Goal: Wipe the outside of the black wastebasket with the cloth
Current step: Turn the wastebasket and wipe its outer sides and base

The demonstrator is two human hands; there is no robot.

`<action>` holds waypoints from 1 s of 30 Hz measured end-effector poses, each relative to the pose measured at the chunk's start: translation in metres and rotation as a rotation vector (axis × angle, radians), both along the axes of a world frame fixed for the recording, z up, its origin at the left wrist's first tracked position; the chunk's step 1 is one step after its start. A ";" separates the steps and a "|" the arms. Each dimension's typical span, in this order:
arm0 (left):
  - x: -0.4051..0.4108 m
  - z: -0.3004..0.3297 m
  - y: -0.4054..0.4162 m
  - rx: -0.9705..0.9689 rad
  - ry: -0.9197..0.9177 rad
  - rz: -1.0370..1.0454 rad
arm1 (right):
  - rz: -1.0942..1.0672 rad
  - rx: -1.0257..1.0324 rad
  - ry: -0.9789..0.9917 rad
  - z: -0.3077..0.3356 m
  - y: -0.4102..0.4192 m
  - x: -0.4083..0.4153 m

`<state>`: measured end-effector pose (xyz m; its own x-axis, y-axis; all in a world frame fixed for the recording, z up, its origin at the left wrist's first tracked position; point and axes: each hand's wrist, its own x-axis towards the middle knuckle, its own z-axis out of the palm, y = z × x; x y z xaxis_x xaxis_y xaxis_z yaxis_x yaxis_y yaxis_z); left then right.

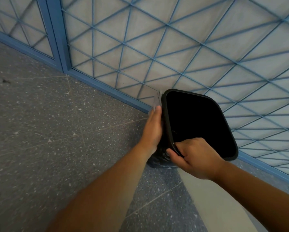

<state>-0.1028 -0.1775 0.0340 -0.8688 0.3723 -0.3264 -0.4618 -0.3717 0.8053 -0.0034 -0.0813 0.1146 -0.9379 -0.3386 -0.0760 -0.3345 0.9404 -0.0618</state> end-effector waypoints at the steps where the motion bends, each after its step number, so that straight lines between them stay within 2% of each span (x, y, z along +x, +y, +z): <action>1: -0.001 -0.002 0.000 0.015 -0.021 0.002 | -0.002 0.000 -0.005 0.000 0.000 0.000; 10: -0.004 -0.006 0.002 -0.030 -0.114 -0.014 | 0.005 -0.007 -0.008 -0.002 0.002 -0.002; 14: 0.007 -0.007 0.004 -0.053 -0.009 -0.034 | 0.010 0.012 -0.011 -0.003 0.004 -0.003; 18: 0.006 -0.013 0.001 -0.034 -0.028 -0.016 | 0.005 0.040 -0.010 -0.004 0.004 -0.003; 23: 0.026 -0.020 -0.001 -0.039 0.084 -0.014 | 0.010 0.027 0.001 -0.004 0.004 -0.003; 27: 0.015 -0.017 -0.002 -0.035 0.041 0.020 | 0.013 0.017 0.026 -0.004 0.004 -0.003; 30: 0.026 -0.015 -0.002 -0.108 0.153 0.013 | 0.009 0.008 0.004 -0.003 0.004 -0.004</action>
